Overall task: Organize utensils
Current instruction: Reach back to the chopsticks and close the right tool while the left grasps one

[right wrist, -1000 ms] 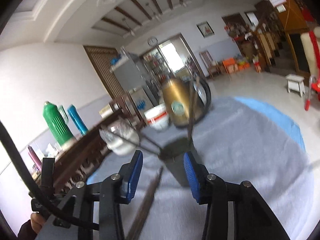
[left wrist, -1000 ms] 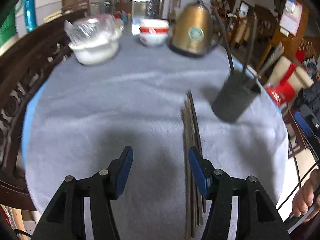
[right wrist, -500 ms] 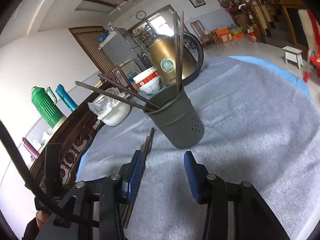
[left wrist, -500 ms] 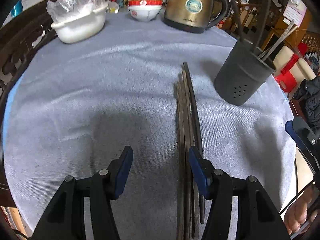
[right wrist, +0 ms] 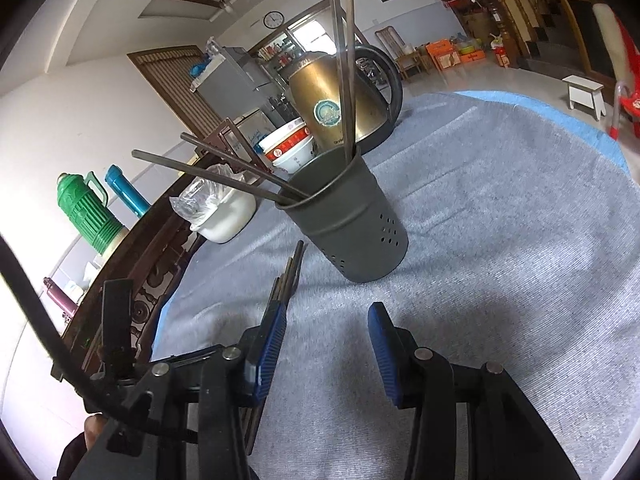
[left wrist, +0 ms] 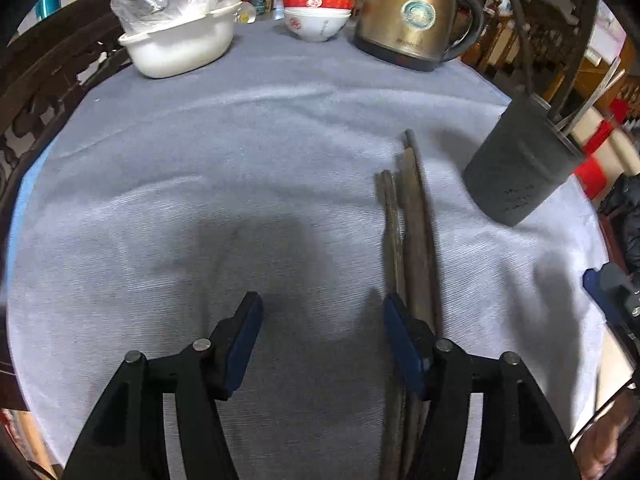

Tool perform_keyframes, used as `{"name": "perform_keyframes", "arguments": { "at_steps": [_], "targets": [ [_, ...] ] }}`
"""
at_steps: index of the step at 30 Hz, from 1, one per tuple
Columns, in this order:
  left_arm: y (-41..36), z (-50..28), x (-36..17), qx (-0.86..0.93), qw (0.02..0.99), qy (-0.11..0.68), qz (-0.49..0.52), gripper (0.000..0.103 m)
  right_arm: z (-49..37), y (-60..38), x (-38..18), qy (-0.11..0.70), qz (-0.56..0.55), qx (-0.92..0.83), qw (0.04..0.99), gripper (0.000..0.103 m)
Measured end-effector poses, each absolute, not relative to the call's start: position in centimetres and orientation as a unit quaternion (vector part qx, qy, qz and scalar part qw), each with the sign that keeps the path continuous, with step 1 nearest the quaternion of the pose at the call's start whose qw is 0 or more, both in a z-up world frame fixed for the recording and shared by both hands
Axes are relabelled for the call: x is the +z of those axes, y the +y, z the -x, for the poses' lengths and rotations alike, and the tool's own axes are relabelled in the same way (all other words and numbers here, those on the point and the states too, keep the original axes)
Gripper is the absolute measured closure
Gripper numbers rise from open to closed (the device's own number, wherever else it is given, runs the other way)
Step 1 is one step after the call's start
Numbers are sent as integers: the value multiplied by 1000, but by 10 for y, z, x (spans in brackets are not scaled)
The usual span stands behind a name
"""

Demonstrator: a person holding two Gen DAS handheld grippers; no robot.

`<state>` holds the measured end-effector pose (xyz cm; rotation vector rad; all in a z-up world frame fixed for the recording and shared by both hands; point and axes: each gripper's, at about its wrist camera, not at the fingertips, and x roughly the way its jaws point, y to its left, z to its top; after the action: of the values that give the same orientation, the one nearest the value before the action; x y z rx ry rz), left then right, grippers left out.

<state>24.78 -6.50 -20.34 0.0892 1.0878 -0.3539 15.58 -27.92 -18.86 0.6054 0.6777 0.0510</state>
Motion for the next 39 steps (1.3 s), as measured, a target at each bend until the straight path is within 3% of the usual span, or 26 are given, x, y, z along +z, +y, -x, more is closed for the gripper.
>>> {"name": "perform_keyframes", "arguments": {
  "at_steps": [13, 25, 29, 39],
  "targets": [
    [-63, -246, -202, -190, 828, 527, -2, 41, -165, -261, -194, 350, -273, 33, 895, 57],
    [-70, -249, -207, -182, 840, 507, -65, 43, -177, -250, -195, 370, -249, 28, 894, 58],
    [-48, -253, -205, -194, 837, 511, -40, 56, -203, -231, -198, 411, -212, 36, 886, 72],
    [-14, -249, -202, -239, 821, 518, 12, 57, -256, -182, -223, 489, -161, 46, 856, 90]
  ]
}}
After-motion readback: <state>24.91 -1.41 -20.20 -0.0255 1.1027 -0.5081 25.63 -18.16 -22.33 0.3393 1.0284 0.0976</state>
